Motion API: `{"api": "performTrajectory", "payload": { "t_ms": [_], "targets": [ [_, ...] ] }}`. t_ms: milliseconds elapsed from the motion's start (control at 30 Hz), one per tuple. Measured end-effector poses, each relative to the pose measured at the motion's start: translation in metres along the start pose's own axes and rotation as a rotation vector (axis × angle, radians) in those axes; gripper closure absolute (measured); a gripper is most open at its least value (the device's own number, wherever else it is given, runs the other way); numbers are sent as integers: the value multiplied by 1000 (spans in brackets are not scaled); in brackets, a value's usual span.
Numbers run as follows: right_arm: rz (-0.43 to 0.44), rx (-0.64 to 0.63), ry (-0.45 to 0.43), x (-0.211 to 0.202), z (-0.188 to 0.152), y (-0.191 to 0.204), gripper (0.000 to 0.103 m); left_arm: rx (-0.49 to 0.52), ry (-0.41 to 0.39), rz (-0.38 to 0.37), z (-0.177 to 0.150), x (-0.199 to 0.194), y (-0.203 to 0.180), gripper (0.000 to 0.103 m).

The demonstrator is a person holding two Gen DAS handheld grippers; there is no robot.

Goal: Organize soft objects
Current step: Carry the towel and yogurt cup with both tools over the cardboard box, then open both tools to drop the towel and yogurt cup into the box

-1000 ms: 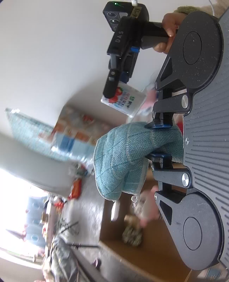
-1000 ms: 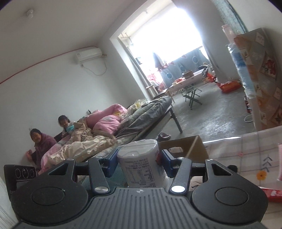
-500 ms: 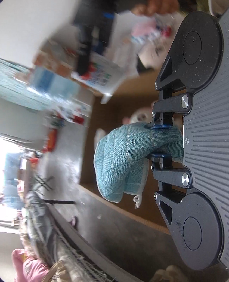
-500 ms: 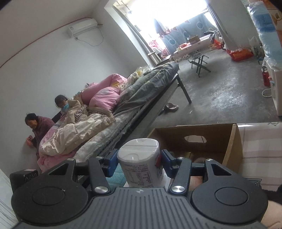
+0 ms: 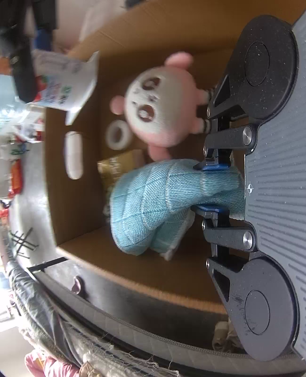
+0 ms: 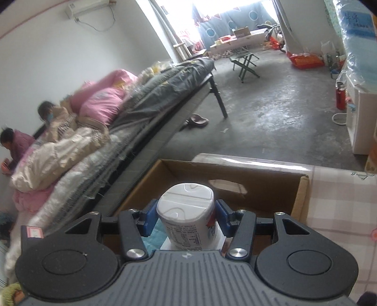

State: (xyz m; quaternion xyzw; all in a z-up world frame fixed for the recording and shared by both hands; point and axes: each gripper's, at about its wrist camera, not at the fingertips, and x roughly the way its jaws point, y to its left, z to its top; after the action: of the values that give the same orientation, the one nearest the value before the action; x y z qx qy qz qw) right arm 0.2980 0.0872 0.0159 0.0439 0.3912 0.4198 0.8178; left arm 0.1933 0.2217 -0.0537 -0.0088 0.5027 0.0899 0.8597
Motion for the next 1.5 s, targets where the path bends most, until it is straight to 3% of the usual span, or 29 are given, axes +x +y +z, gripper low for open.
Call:
{"api": "performTrajectory", "payload": {
  "t_ms": [233,400,500,800,900,1067,1167,1367,1500],
  "targets": [
    [-183,-172,81,35,6,13,48,-4,103,20,-1,20,5,72],
    [-303,-262,155,58,2,18,48,-42,122,1,-3,26,14,61],
    [-348,-304,130,58,1,24,49,-45,129,8,-3,26,13,59],
    [-267,-259,36,10,4,25,48,-87,142,25,5,21,22,54],
    [-219,-231,-1,-18,1,27,45,-103,149,2,6,19,25,42],
    [-163,-185,-52,-66,-7,25,44,-96,137,2,6,12,21,37],
    [-142,-165,-76,-90,-12,25,44,-89,137,3,6,8,17,43],
    [-119,-141,-104,-120,-25,25,44,-91,169,21,1,5,19,71],
    [-96,-119,-112,-129,-34,24,44,-82,169,22,-2,-6,25,79]
  ]
}}
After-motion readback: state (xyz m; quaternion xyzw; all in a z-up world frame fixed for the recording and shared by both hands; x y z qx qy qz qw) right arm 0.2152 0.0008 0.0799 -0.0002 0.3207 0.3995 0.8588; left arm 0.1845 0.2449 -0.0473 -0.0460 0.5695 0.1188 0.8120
